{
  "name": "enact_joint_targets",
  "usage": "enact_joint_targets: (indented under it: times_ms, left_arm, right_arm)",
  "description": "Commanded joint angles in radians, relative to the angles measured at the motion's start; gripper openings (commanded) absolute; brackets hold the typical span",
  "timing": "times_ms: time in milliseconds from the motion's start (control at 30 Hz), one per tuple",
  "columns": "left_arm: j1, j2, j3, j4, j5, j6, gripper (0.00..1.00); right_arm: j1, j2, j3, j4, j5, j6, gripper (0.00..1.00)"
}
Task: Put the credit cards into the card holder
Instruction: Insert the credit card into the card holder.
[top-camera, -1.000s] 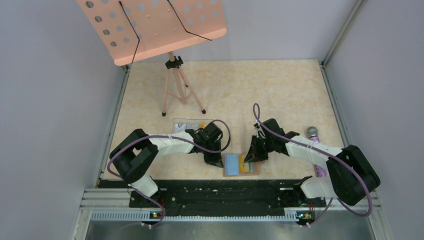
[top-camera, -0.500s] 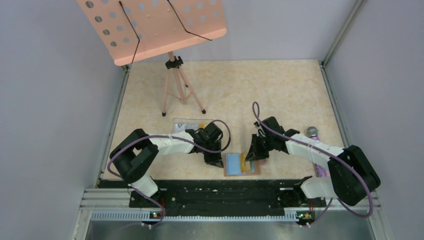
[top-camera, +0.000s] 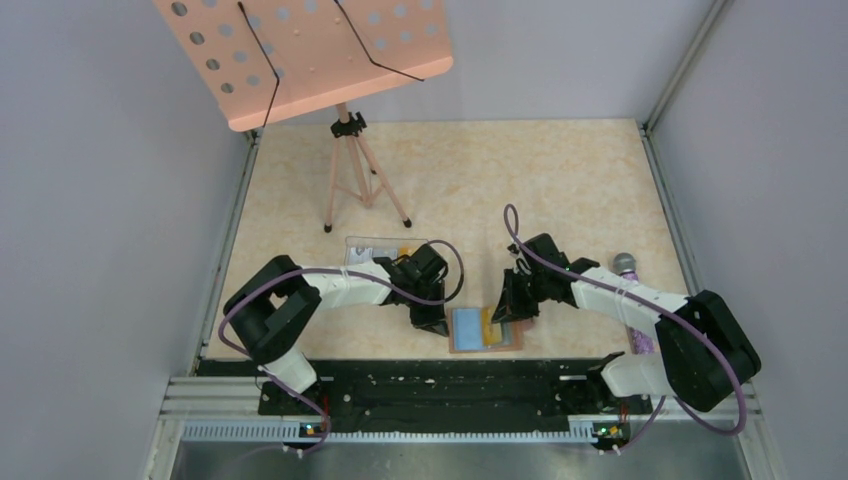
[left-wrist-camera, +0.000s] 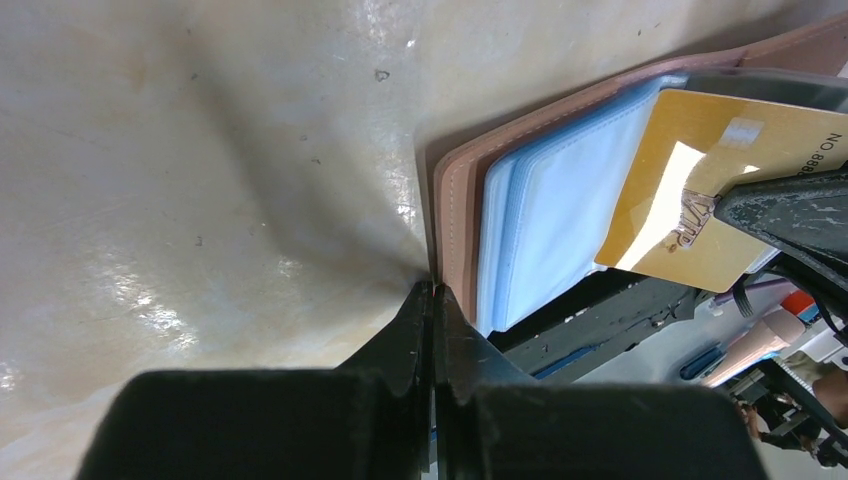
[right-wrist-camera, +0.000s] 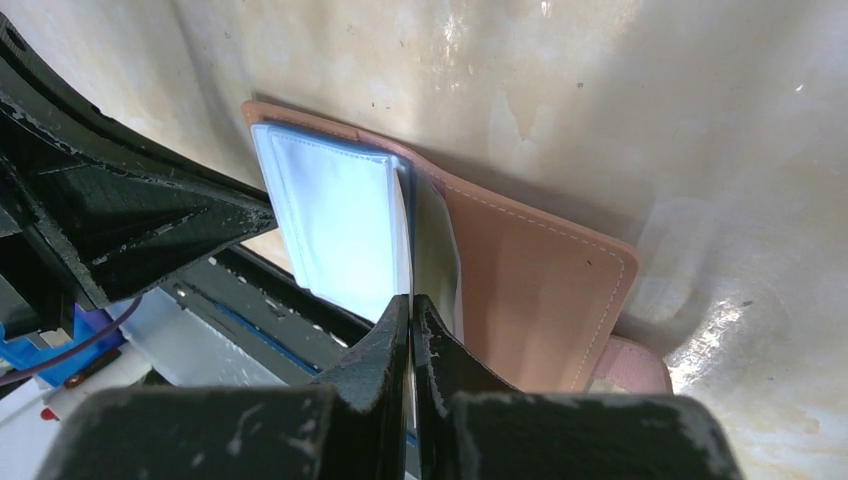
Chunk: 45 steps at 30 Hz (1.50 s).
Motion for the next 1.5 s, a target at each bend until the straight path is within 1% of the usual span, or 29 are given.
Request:
enact_joint_targets:
  times_ms: [0, 300, 667, 933, 1133, 1467]
  left_arm:
    - [-0.014, 0.052, 0.003, -0.019, -0.049, 0.020, 0.00]
    - [-0.019, 0.066, 0.019, -0.016, -0.039, 0.019, 0.00]
    - [-0.021, 0.066, 0.020, -0.015, -0.035, 0.023, 0.00]
    - [-0.021, 0.066, 0.019, -0.023, -0.034, 0.029, 0.00]
    - [-0.021, 0.069, 0.020, -0.028, -0.035, 0.035, 0.00]
    - [-0.021, 0.077, 0.027, -0.039, -0.034, 0.044, 0.00]
  right_arm:
    - [0.014, 0.020, 0.011, -0.006, 0.047, -0.037, 0.00]
    - [0.014, 0.038, -0.066, 0.134, -0.035, 0.014, 0.00]
    - [0.014, 0.001, -0.109, 0.214, -0.090, 0.061, 0.00]
    - [0.014, -0.044, -0.103, 0.197, -0.105, 0.048, 0.00]
    - [0.014, -0.043, -0.061, 0.100, -0.053, -0.026, 0.00]
    - [0.013, -0.048, 0.057, -0.018, 0.020, -0.097, 0.00]
